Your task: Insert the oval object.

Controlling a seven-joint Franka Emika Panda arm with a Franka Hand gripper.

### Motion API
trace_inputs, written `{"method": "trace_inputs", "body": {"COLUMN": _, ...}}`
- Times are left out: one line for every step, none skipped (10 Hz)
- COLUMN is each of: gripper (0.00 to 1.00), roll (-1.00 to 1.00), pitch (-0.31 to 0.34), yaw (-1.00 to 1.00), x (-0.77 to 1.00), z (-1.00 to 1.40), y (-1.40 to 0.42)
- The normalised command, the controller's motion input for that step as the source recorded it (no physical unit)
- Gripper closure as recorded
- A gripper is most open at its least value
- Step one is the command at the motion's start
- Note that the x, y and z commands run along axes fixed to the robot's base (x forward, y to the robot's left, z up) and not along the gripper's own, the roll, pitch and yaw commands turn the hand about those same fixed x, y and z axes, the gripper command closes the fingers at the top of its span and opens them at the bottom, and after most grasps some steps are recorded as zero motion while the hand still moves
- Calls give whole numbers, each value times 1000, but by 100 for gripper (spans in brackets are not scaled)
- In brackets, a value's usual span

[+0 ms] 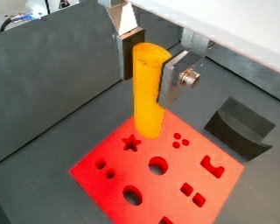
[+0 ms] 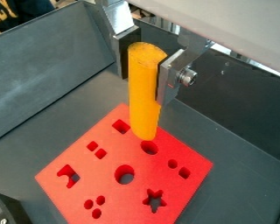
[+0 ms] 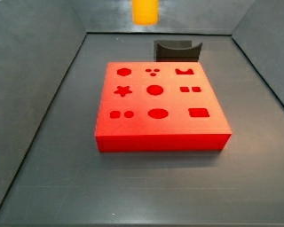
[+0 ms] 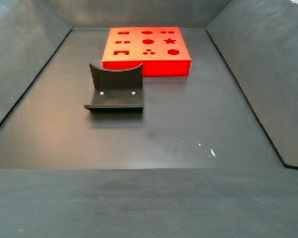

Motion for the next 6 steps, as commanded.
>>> {"method": "trace_inputs", "body": {"gripper": 100, "roll": 0, "pitch": -41, "yaw": 6, "x": 0, "z": -43, "y": -91}}
{"method": "trace_inputs", "body": {"gripper": 100, "roll": -24, "pitch": -153, "yaw": 63, "x": 0, "z": -420, "y": -206}}
{"method": "trace_inputs", "body": {"gripper": 100, "roll": -76, "pitch": -229, "yaw": 240, "x": 0, "z": -629, "y": -400}}
{"method": "trace_inputs", "body": {"gripper": 100, "roll": -44, "pitch": -229, "yaw": 200, "x": -114, "z": -669, "y": -537}}
{"method": "trace_inputs", "body": {"gripper": 100, "roll": -11, "pitch": -241, "yaw": 206, "x": -300, "z": -686, "y": -531}}
{"method": "trace_inputs", "body": {"gripper": 100, "roll": 30, "pitch": -209, "yaw": 114, "x": -234, "z": -771, "y": -414}}
